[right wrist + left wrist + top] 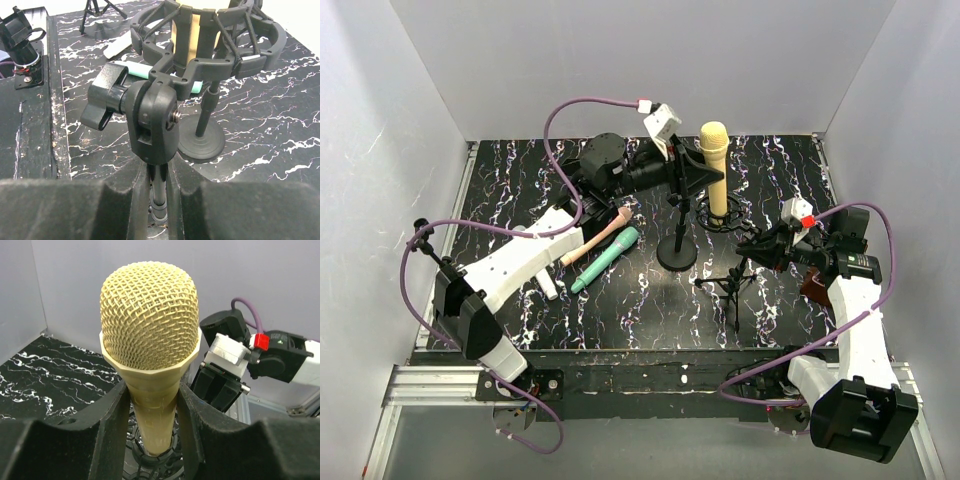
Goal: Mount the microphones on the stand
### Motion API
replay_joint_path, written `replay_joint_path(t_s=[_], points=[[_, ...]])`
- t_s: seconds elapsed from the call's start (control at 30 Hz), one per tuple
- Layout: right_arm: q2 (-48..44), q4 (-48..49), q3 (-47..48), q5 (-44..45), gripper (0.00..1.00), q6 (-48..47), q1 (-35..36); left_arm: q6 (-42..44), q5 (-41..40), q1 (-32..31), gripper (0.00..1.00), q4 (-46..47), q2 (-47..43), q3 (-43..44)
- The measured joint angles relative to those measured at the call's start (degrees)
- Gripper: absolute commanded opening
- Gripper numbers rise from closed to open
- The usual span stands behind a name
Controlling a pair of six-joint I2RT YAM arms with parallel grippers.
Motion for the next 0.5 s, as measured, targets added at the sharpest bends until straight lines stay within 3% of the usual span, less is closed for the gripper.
replay_joint_path(t_s=[0.27,0.43,0.5], points=[[0.44,-0.46,0.04,-0.63,0.21,-0.68,-0.22,2.45,-0.11,-1.44,0.03,-1.81,0.5,-2.69],[0.66,-0.68,0.13,-0.83,0.21,-1.09,-0.26,1.79,-0.2,-1.79,0.4,-2.91,0.98,-4.76],[0.76,-0.87,0.26,-0.9,0.2,-1.2,-0.33,1.38,-0.39,-1.79,0.5,-3.06,0.98,-5.01]])
